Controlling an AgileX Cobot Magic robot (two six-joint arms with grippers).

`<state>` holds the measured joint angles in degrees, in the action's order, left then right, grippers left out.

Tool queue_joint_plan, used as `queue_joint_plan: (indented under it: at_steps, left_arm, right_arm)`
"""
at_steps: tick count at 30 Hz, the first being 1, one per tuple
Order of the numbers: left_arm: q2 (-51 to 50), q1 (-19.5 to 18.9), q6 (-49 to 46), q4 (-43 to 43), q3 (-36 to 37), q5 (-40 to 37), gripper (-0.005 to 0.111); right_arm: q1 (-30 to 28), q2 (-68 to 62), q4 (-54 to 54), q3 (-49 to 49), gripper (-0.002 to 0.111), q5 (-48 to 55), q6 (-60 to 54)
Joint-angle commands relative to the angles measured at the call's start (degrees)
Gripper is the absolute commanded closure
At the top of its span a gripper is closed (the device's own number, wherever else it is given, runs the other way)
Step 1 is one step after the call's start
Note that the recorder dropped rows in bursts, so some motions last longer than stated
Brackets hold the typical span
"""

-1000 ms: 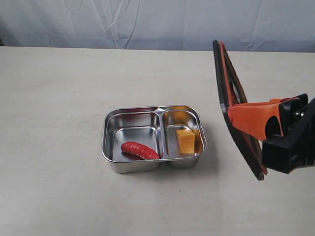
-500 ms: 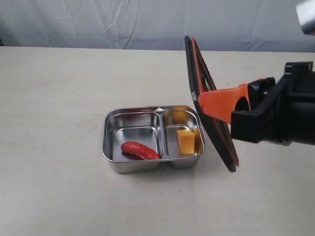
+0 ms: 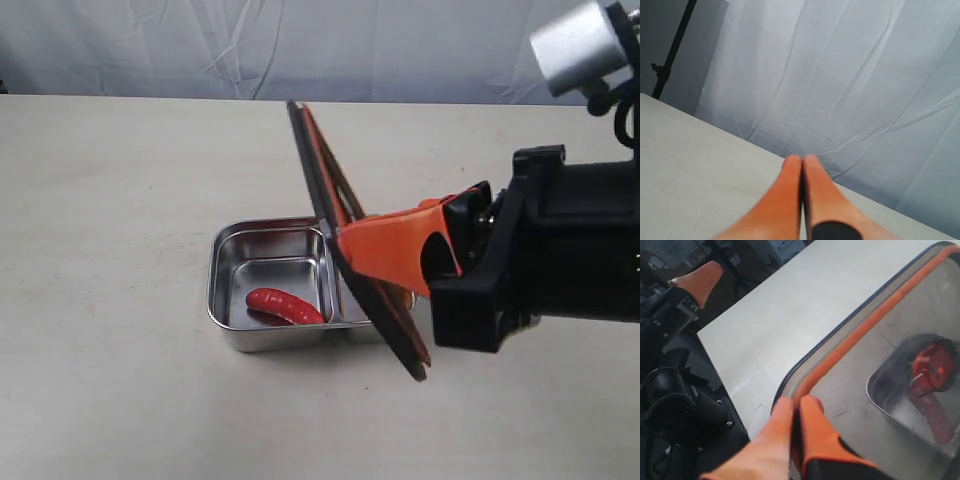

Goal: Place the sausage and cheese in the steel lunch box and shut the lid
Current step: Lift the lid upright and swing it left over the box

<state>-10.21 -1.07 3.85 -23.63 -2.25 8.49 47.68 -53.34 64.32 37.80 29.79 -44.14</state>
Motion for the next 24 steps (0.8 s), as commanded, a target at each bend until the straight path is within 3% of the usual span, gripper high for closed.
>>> queue_joint_plan:
  at_steps: [1, 4, 7, 13, 20, 24]
  left_arm:
    - [0.45, 0.02, 0.01, 0.62, 0.08, 0.33, 0.107]
    - [0.45, 0.02, 0.01, 0.62, 0.08, 0.33, 0.107]
    - [0.45, 0.02, 0.01, 0.62, 0.08, 0.33, 0.107]
    - [0.45, 0.02, 0.01, 0.62, 0.08, 0.33, 0.107]
    - [0.45, 0.02, 0.01, 0.62, 0.08, 0.33, 0.107]
    - [0.45, 0.02, 0.01, 0.62, 0.08, 0.33, 0.107]
  right_arm:
    - [-0.29, -0.56, 5.00, 0.37, 0.109, 0.00, -11.98]
    - [-0.29, -0.78, 5.83, 0.37, 0.109, 0.17, -14.59]
    - [-0.29, -0.78, -2.74, 0.37, 0.109, -2.33, -8.68]
    - [0.55, 0.86, -30.80, 0.37, 0.109, -10.64, 20.63]
    - [8.24, 1.71, -59.00, 0.37, 0.109, -21.94, 49.75]
    - [10.97, 1.47, -85.60, -1.16, 0.109, -34.93, 77.78]
